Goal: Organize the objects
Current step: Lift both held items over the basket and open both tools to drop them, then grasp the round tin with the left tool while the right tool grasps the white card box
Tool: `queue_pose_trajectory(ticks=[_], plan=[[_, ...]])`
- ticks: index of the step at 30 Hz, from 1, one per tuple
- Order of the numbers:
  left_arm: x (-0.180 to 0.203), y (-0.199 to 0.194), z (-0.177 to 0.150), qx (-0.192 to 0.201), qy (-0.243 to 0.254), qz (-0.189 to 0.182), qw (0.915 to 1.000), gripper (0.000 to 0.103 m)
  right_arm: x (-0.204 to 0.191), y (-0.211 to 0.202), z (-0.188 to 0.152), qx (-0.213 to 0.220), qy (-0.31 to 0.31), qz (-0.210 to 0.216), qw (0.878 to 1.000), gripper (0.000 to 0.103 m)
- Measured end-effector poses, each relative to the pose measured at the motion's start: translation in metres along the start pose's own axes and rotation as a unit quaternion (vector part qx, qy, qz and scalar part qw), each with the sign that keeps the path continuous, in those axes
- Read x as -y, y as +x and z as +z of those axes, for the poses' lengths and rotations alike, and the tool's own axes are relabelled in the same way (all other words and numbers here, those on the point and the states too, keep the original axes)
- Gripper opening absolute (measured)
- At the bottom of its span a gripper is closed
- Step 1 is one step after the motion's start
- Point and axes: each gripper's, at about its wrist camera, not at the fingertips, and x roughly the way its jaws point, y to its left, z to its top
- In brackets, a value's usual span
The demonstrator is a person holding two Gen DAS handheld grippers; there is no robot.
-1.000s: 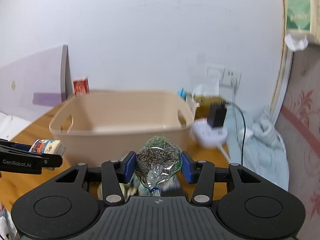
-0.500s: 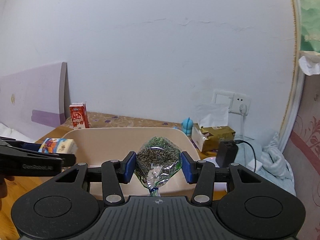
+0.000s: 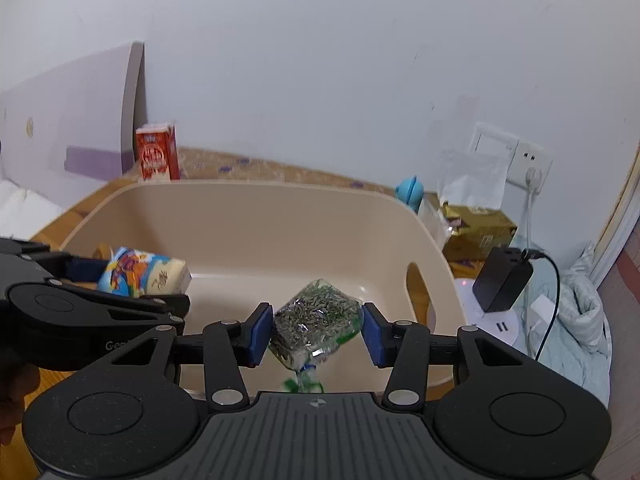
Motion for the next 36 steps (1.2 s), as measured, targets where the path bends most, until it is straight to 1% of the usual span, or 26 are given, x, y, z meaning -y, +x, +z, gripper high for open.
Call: queue_pose_trajectory(ticks=[3,4,5,6,8,12,17,18,20,22,27,33,36], plan=[[0.0,-0.001,0.0,-0.001,-0.001,-0.005,1.0,0.068,-0.001,0.003,-0.004,-0.005,-0.002,-0.003,1.0,0.045],[0.0,-0.001,0.0,-0.001,-0.003,-0.006,1.0,0.069,0.0,0.002,-0.004,-0.005,0.0,-0.002,1.0,0.052],[0.001,-0.002,0.0,-0.001,-0.003,-0.005,1.0,0.069,0.0,0.0,-0.005,-0.002,0.001,-0.001,1.0,0.055],[0.001,-0.004,0.0,0.001,-0.002,-0.004,1.0,0.069,0.001,-0.002,-0.006,0.001,0.002,0.001,1.0,0.056],[0.003,-0.008,0.0,0.008,-0.001,-0.002,1.0,0.076,0.001,-0.008,-0.007,0.009,0.0,-0.001,1.0,0.059],[0.009,-0.023,-0.001,0.027,0.002,0.005,0.9996,0.079,0.001,-0.028,-0.007,0.031,-0.009,-0.014,0.999,0.066],[0.011,-0.051,-0.003,0.05,-0.005,-0.001,0.9987,0.083,0.007,-0.06,-0.013,0.056,0.0,-0.035,0.998,0.089],[0.011,-0.057,-0.005,0.055,-0.006,-0.003,0.9984,0.084,0.009,-0.067,-0.016,0.06,0.004,-0.038,0.997,0.091],[0.012,-0.07,-0.008,0.066,-0.008,-0.007,0.9978,0.087,0.015,-0.079,-0.022,0.065,0.012,-0.046,0.997,0.099],[0.013,-0.082,-0.012,0.076,-0.005,-0.01,0.997,0.089,0.02,-0.088,-0.029,0.068,0.015,-0.055,0.996,0.103],[0.013,-0.104,-0.023,0.087,-0.015,-0.024,0.9957,0.091,0.029,-0.096,-0.046,0.051,0.013,-0.074,0.996,0.103],[0.025,-0.114,-0.045,0.079,0.009,-0.033,0.9963,0.091,0.032,-0.098,-0.069,0.016,-0.003,-0.087,0.996,0.103],[0.03,-0.114,-0.059,0.073,0.005,-0.047,0.9962,0.091,0.034,-0.097,-0.081,-0.002,-0.002,-0.085,0.996,0.103]])
